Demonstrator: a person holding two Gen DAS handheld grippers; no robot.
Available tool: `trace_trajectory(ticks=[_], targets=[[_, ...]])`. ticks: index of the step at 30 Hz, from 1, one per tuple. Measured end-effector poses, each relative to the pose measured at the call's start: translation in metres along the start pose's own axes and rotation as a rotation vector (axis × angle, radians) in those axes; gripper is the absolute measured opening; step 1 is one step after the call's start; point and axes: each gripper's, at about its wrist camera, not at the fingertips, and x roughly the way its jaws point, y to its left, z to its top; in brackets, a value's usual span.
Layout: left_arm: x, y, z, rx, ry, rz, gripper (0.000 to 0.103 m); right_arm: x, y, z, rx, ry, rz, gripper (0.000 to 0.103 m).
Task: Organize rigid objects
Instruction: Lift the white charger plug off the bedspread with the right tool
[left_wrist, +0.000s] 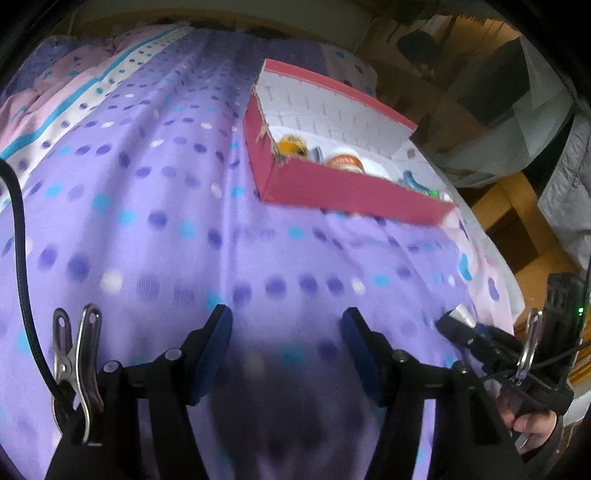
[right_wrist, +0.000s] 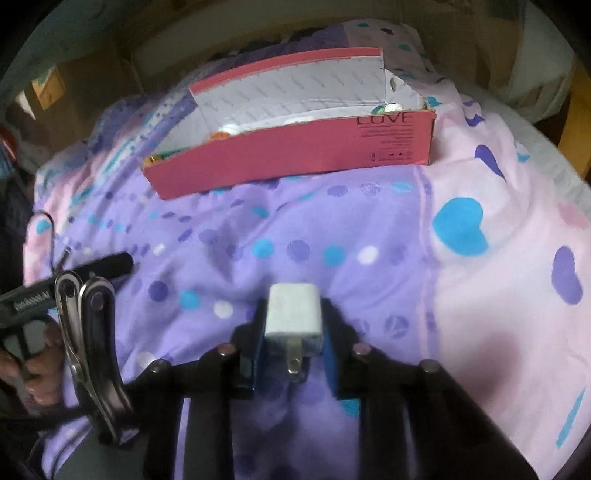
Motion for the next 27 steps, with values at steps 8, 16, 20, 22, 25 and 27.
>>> trace_trajectory(ticks=[8, 16, 20, 22, 25, 27], targets=[[-0.018, -0.021, -0.047, 0.100, -0.049, 0.021, 0.073, -0.026, 0.021, -0.042, -0.003, 0.017, -0.057, 0.030], [-0.014, -0.016, -0.046, 0.072, -0.048, 0.002, 0.075, -0.021, 0.018, -0.044, 0.015, -0.010, -0.030, 0.030], [-0.014, -0.014, -0.044, 0.061, -0.049, -0.004, 0.075, -0.026, 0.018, -0.047, 0.015, -0.042, -0.027, 0.026], [-0.015, -0.016, -0.044, 0.066, -0.048, 0.009, 0.074, -0.028, 0.017, -0.047, 0.022, -0.049, -0.018, 0.026], [-0.023, -0.014, -0.044, 0.063, -0.065, -0.053, 0.071, -0.032, 0.017, -0.047, 0.027, -0.059, -0.007, 0.026], [-0.040, -0.012, -0.044, 0.037, -0.108, -0.081, 0.071, -0.039, 0.017, -0.045, 0.033, -0.075, -0.002, 0.026]])
